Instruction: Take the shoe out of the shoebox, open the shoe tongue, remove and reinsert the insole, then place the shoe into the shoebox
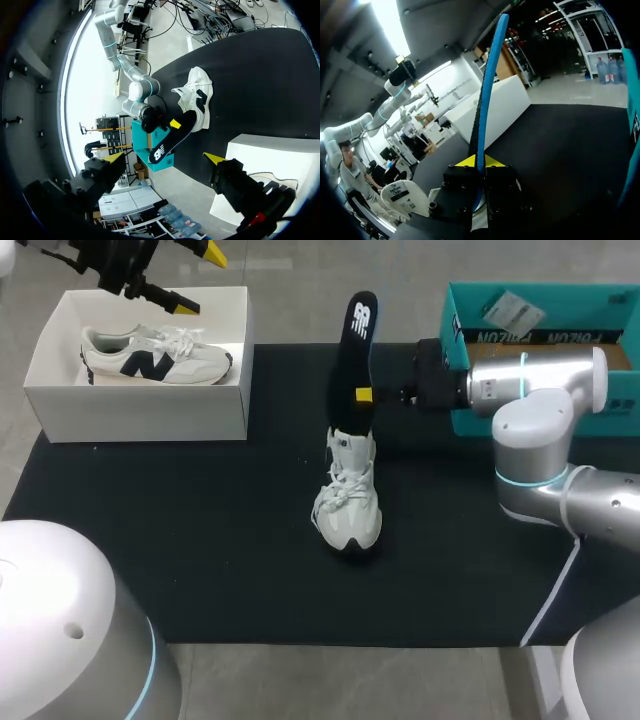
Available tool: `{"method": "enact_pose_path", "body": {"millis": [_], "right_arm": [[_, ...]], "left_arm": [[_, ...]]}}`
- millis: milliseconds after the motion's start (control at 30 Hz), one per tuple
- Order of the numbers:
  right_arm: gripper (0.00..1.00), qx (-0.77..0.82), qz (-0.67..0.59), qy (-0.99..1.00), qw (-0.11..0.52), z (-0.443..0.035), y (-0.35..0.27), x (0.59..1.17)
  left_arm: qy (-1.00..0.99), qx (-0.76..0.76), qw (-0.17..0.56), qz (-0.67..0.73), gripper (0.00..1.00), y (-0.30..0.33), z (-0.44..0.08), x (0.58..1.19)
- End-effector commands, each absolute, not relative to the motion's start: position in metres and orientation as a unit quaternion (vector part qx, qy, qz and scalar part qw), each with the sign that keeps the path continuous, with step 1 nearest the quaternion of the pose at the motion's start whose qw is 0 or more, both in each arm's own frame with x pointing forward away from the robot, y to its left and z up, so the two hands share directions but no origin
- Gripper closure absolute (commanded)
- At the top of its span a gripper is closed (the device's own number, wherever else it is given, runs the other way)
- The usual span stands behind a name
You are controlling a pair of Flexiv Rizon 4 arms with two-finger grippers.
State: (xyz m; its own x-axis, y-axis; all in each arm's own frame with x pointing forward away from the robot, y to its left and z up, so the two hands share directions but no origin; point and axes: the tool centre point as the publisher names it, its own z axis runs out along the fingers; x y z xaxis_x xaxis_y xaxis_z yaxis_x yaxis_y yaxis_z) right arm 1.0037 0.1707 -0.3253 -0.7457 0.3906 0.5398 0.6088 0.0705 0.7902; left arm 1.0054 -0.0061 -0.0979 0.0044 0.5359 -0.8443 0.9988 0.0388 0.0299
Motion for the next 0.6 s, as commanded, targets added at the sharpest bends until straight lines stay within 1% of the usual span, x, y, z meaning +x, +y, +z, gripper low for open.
{"method": "enact_pose_path", "body": {"millis": [33,600], "right_arm": [[1.0,-0.348,-0.588,-0.725,0.091,-0.331,0.175,0.998],[1.0,-0.37,-0.546,-0.741,0.124,-0.34,0.18,0.957]], "left_arm": [[0.626,0.613,0.355,-0.324,0.0,-0.006,-0.098,1.006],[0.626,0.613,0.355,-0.324,0.0,-0.006,-0.098,1.006]]}}
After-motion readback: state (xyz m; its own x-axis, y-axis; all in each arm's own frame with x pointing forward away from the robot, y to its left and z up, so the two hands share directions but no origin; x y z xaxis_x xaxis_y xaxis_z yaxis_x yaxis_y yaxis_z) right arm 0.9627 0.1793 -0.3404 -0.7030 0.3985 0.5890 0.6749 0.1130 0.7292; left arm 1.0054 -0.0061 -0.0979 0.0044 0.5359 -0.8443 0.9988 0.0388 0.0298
